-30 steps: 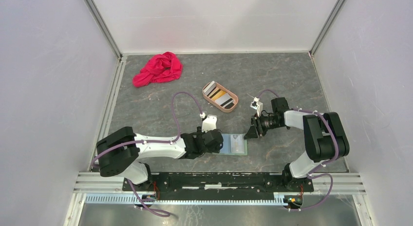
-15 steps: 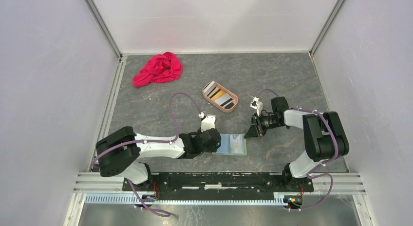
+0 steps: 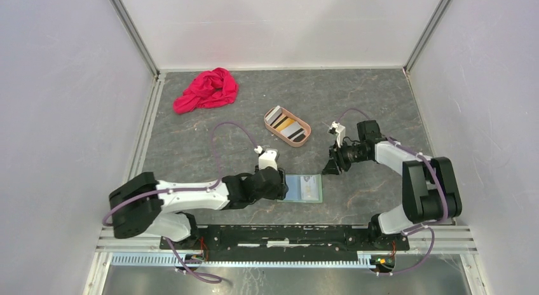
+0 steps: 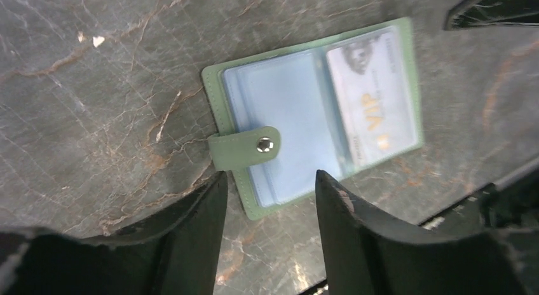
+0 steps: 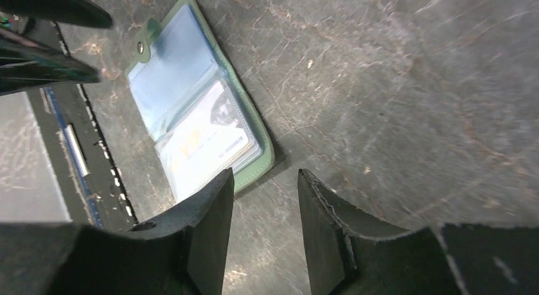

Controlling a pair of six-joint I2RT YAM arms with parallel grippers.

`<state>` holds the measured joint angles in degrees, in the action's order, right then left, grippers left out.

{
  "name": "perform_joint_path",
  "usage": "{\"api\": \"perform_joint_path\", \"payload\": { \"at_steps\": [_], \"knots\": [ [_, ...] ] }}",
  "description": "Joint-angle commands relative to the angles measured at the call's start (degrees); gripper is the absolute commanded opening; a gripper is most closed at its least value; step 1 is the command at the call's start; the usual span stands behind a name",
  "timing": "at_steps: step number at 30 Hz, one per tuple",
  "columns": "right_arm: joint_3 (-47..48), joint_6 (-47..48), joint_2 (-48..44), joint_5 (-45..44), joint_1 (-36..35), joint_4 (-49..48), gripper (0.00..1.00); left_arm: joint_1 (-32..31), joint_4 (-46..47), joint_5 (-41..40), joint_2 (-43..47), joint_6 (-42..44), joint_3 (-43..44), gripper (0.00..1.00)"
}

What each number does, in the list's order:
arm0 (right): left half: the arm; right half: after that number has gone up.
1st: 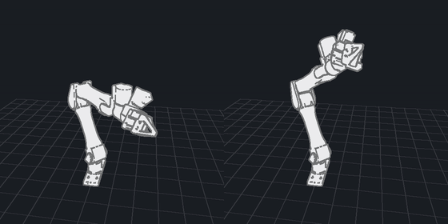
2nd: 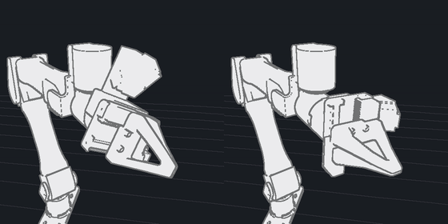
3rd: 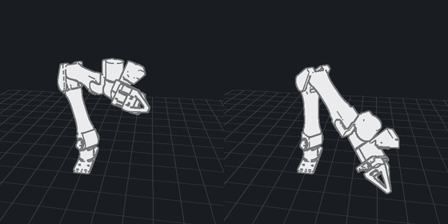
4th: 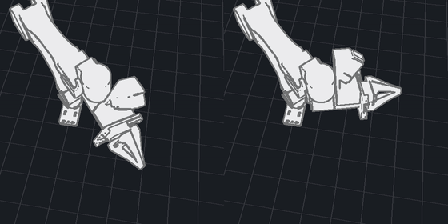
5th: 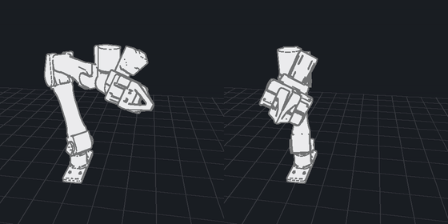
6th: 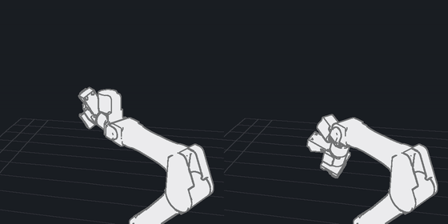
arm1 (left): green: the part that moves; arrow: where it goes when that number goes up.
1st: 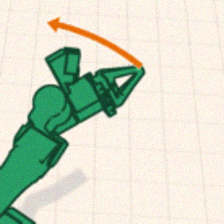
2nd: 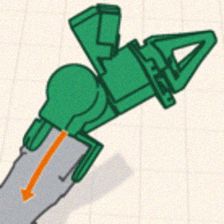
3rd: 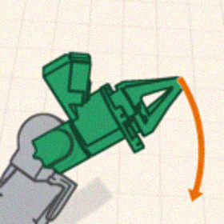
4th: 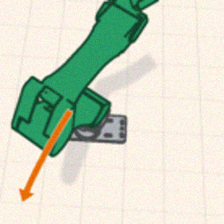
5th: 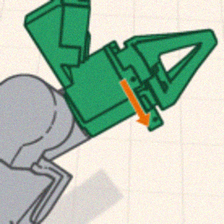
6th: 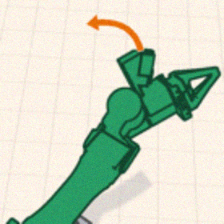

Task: Put the credit cards into the card holder
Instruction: Pick up the credit card from the storage box.

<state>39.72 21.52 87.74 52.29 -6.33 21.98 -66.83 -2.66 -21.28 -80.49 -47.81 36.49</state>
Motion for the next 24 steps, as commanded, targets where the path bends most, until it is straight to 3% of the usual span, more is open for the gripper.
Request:
{"api": "perform_joint_path", "payload": {
  "at_steps": [1, 5, 9, 11, 17, 22, 24],
  "knots": [
    [2.64, 5.62, -7.43, -3.16, 0.98, 2.31, 0.48, 1.16, 1.69, -0.24, 8.8, 2.3, -0.09, 0.67],
    [3.87, 8.07, -13.18, -1.62, 1.14, 2.67, 0.48, 5.99, 2.35, 2.72, 14.19, 10.93, 1.95, 0.8],
    [9.46, 9.42, -16.28, 1.59, 1.12, 5.65, 0.47, 14.58, 1.75, 9.9, 12.31, 22.88, 8.81, 0.92],
    [13.92, 9.87, -16.8, 3.86, 1.13, 7.26, 0.48, 17.3, -2.95, 10.3, 7.29, 29.89, 16.04, 0.99],
    [15.73, 8.26, -16.1, 10.9, 1.13, 2.22, 0.61, 24.1, -16.4, 8.42, -10.8, 48.65, 38.93, 1.0],
    [18.14, 21.95, -11.93, 9.85, 1.51, 13.28, 0.6, 25.94, -22.0, 3.6, -23.87, 58.47, 54.76, 1.0],
    [17.82, 22.9, -11.25, 9.55, 2.09, 13.21, 0.6, 26.88, -22.02, 3.01, -27.96, 60.91, 59.2, 1.0]
  ]
}}
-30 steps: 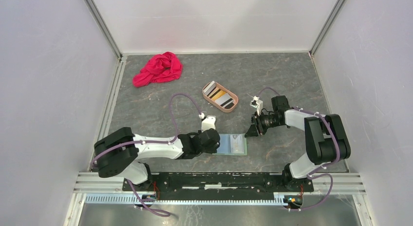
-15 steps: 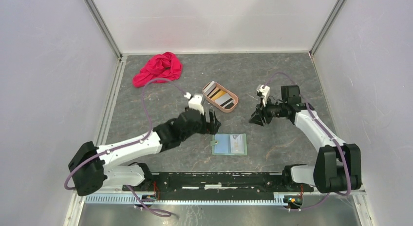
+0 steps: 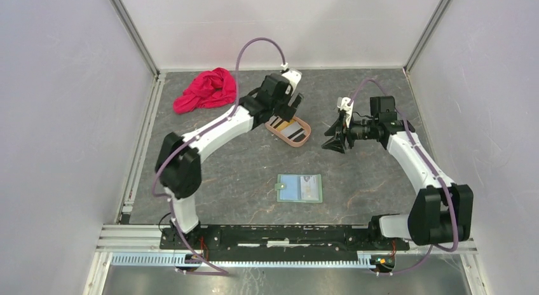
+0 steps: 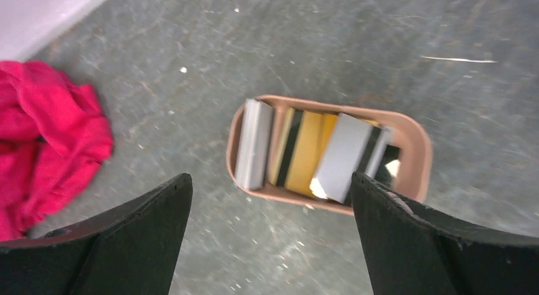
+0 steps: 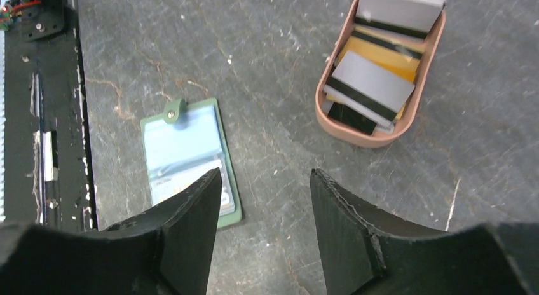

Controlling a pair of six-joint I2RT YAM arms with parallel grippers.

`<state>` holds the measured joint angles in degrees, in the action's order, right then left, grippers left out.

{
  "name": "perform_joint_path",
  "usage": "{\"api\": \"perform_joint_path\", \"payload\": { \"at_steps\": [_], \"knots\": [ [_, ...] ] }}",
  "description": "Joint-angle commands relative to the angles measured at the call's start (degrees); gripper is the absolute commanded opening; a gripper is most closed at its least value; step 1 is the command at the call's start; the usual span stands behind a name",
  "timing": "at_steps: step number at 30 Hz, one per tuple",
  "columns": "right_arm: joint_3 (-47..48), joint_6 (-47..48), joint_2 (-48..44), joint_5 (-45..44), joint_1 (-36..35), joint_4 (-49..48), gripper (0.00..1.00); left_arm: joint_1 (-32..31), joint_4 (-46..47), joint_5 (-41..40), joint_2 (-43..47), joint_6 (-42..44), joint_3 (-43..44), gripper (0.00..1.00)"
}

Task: Put the credit cards into the card holder
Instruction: Pick up the credit card from the storage box.

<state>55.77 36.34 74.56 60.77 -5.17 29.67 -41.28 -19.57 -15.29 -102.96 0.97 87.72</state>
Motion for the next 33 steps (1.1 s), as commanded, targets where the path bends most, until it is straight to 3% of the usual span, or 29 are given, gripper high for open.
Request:
{"api": "perform_joint_path", "payload": {
  "at_steps": [1, 8, 13, 15, 20, 33],
  "knots": [
    [1.64, 8.27, 2.15, 0.26, 1.19, 5.33, 0.59, 1.71, -5.17, -3.85, -7.86, 13.23, 10.77, 1.0],
    [2.55, 8.69, 6.51, -2.27, 4.03, 5.49, 0.58, 4.26, -4.67, -1.24, -17.49, 19.91, 20.14, 0.98],
    [5.41, 12.22, 11.67, -2.65, 4.88, 9.64, 0.56, 5.5, -11.72, 0.49, -24.27, 21.45, 34.19, 0.96],
    [5.32, 13.28, 12.79, -3.15, 4.79, 10.15, 0.56, 5.59, -10.34, 1.22, -22.64, 21.56, 31.32, 0.95],
    [5.27, 14.07, 14.96, -2.89, 4.86, 10.78, 0.55, 5.58, -1.0, 1.17, -17.4, 22.13, 14.51, 0.95],
    [4.39, 13.76, 16.97, -2.0, 4.87, 10.41, 0.54, 5.65, -0.92, 2.8, -17.8, 19.91, 13.49, 0.83]
  ]
}}
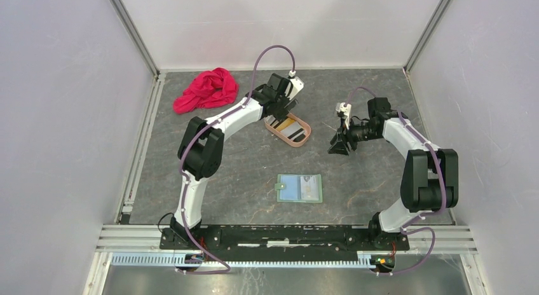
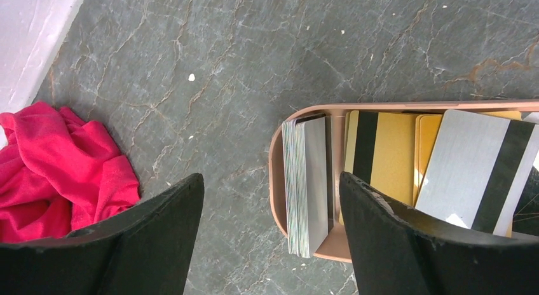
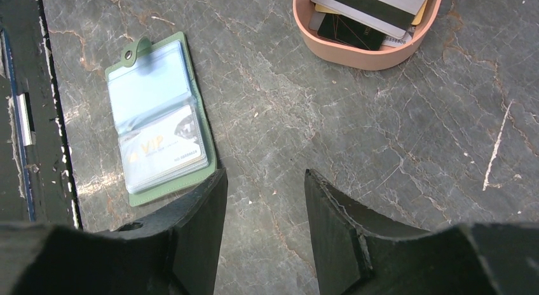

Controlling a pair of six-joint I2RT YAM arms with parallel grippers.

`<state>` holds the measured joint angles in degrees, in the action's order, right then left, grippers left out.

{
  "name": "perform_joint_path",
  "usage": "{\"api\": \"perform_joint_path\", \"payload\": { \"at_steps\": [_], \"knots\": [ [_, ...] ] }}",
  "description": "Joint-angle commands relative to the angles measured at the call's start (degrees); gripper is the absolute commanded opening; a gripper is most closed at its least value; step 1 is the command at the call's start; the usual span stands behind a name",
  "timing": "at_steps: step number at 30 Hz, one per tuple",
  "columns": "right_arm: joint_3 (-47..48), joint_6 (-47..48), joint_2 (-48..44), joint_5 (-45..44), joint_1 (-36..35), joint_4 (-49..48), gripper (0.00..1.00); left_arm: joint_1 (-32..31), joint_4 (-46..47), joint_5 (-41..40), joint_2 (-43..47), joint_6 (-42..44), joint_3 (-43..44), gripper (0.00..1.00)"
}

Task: Put the credit cards into the card holder
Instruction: Pick up the credit card from the storage box.

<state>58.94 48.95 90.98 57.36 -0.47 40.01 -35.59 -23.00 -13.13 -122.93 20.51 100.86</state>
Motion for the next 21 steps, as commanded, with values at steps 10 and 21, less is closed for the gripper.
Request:
{"api": "perform_joint_path", "payload": {
  "at_steps": [10, 21],
  "knots": [
    [1.25, 1.15, 0.9, 1.76, 0.18, 0.23, 0.54, -0.18, 3.01, -1.14, 1.92, -0.4, -0.47, 0.76],
    [1.32, 1.32, 1.09, 2.05, 0.19, 0.45, 0.54, -0.2, 3.01, -1.96, 0.28, 0.22, -0.75, 0.73]
  ]
}}
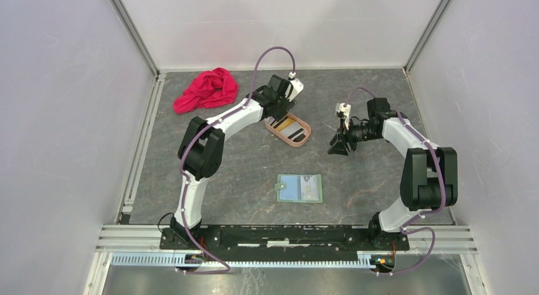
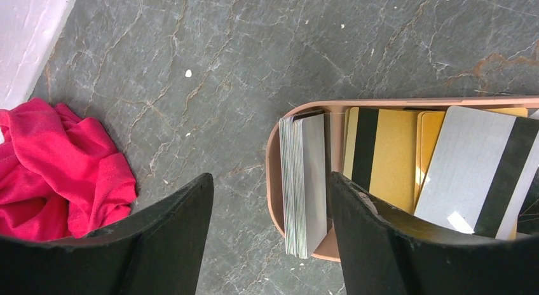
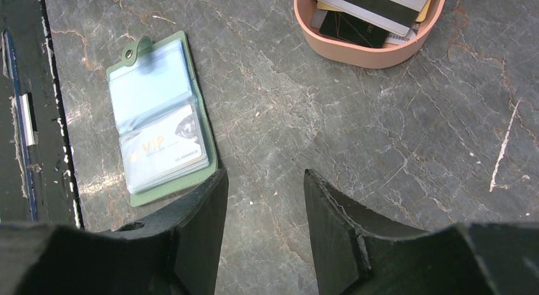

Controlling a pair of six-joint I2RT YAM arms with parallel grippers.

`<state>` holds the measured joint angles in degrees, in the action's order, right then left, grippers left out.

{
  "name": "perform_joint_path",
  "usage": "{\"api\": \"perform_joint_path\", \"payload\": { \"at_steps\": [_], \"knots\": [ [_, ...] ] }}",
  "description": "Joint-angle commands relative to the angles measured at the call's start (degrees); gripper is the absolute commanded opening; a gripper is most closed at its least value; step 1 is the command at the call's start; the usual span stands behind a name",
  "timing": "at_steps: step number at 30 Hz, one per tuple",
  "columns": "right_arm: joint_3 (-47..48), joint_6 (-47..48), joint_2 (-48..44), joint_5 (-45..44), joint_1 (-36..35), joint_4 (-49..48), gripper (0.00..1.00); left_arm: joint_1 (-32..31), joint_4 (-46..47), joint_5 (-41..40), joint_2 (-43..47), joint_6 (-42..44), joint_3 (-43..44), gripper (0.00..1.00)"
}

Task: Put the credit cards into the card holder
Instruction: Pick up the credit card from the storage box.

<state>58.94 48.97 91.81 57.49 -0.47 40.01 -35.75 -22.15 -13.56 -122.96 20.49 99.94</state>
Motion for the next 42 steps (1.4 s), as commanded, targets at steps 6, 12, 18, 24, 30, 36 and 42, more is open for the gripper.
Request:
{"api": "perform_joint_path", "payload": {
  "at_steps": [6, 12, 18, 24, 30, 36, 42],
  "knots": [
    [1.41, 1.39, 0.29, 2.04, 0.17, 0.6, 0.54, -0.02, 2.2, -1.76, -0.06, 0.25, 0.24, 0.69],
    [1.5, 1.47, 0.34, 2.1, 0.09, 0.69, 0.54, -0.02, 1.41, -1.78, -0.78, 0.3, 0.63, 0.65],
    [1.62, 1.48, 0.54, 2.18, 0.2, 0.81, 0.54, -0.05, 1.0, -1.23, -1.37, 0.32, 0.84, 0.64],
    [1.77, 1.48, 0.75, 2.38, 0.16, 0.99, 0.54, -0.07, -0.45, -0.94, -2.48, 0.49, 1.95, 0.65],
    [1.82, 1.65, 0.84, 2.45, 0.17, 1.15, 0.54, -0.04, -1.56, -1.17, -3.88, 0.78, 3.09, 0.65],
    [1.92, 1.8, 0.74, 2.53, 0.1, 1.33, 0.54, -0.02, -1.55, -2.25, -4.13, 0.4, 3.33, 0.62],
    [1.94, 2.01, 0.8, 2.79, 0.14, 1.5, 0.54, -0.03, -1.3, -3.69, -4.06, 0.04, 3.39, 0.59]
  ]
}}
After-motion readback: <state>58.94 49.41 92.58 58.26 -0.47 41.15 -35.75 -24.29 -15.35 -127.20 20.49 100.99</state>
